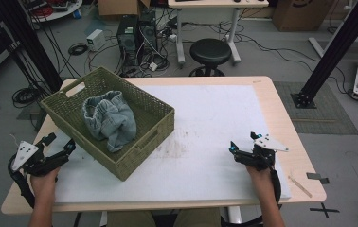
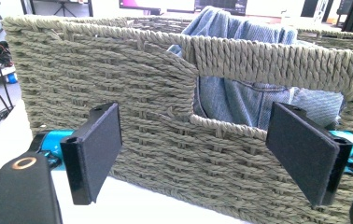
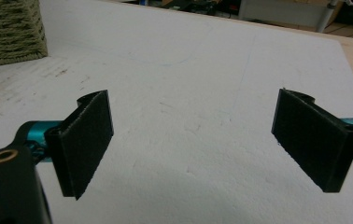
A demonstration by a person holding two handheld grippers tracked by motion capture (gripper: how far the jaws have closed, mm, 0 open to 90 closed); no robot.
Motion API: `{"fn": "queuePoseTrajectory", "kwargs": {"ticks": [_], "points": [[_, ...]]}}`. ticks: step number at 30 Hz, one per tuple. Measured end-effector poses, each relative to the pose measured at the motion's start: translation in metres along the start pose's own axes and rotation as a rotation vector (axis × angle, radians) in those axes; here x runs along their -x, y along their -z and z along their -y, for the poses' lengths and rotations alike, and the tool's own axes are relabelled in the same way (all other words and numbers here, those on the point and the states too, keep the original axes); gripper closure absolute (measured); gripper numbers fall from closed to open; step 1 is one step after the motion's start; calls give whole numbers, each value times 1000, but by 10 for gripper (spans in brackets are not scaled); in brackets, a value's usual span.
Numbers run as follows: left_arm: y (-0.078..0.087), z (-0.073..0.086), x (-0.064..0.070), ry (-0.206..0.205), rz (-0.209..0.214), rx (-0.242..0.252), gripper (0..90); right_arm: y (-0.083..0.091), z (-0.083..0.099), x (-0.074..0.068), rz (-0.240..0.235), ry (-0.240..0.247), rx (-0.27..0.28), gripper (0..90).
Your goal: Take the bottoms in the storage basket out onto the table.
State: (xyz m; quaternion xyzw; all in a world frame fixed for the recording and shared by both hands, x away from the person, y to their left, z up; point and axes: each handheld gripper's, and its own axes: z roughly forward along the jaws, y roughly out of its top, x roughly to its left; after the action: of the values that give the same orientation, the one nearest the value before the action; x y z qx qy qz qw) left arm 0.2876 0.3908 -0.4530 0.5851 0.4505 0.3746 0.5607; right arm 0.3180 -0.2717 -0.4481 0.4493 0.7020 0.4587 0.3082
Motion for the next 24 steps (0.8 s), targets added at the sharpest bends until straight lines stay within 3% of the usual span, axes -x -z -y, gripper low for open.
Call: {"fn": "queuePoseTrajectory", "kwargs": {"ticks": [24], "points": [[4,-3,0,29,-5,16,185,0,0,0,1,-1,-5,127]]}}
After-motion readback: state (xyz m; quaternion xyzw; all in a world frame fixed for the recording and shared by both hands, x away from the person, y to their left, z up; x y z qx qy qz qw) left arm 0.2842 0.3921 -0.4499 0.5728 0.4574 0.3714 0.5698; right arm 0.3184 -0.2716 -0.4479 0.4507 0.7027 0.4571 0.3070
